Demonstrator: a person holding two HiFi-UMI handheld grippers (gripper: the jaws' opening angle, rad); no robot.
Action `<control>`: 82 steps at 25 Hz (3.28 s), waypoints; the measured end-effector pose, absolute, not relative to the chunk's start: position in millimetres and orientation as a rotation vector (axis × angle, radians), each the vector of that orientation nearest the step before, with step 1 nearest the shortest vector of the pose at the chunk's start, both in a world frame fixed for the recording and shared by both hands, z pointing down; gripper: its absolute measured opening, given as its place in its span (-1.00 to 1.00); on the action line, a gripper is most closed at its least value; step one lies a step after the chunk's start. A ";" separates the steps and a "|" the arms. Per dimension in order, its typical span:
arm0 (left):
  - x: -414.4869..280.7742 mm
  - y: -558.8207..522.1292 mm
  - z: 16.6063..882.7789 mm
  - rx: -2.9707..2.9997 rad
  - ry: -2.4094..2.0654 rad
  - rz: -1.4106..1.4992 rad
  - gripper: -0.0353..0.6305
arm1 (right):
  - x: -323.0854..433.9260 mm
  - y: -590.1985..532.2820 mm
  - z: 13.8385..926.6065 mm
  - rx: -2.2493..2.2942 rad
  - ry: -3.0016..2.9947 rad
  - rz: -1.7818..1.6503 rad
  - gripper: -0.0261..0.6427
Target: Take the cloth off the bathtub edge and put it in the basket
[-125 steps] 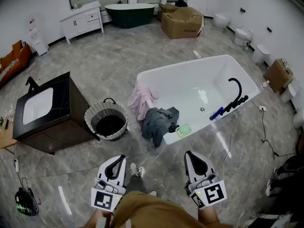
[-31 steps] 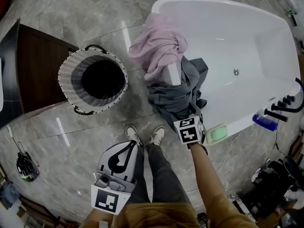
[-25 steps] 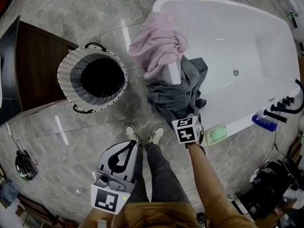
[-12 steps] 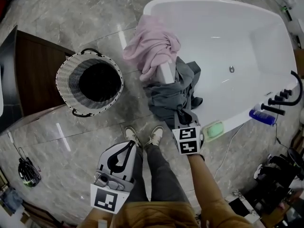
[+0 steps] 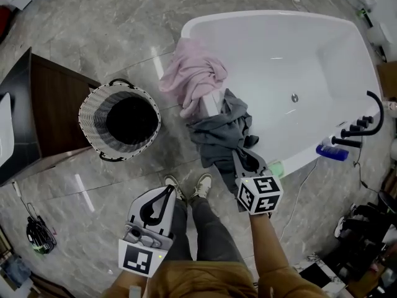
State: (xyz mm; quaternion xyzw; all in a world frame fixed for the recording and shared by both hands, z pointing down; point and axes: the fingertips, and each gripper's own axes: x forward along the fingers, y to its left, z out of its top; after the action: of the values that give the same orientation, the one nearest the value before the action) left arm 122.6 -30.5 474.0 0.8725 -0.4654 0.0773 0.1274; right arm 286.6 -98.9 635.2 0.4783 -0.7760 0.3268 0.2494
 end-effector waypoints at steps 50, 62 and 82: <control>88.2 25.1 208.9 2.658 -1.862 -0.100 -0.87 | 273.9 -73.2 1.9 1.324 -3.140 0.112 -0.82; 30.5 57.3 221.4 2.430 -2.135 -0.053 -0.87 | 208.6 -71.2 16.0 1.007 -3.241 0.183 -0.82; -135.4 48.5 245.1 2.343 -2.180 -0.086 -0.87 | 39.0 -89.2 17.1 0.913 -3.240 0.169 -0.82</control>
State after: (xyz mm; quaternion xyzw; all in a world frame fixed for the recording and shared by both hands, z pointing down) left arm -135.4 48.5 245.1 0.7315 -0.6806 -0.0270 -0.0297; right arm 39.0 -89.2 17.1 0.2692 -0.9550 0.0499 -0.1144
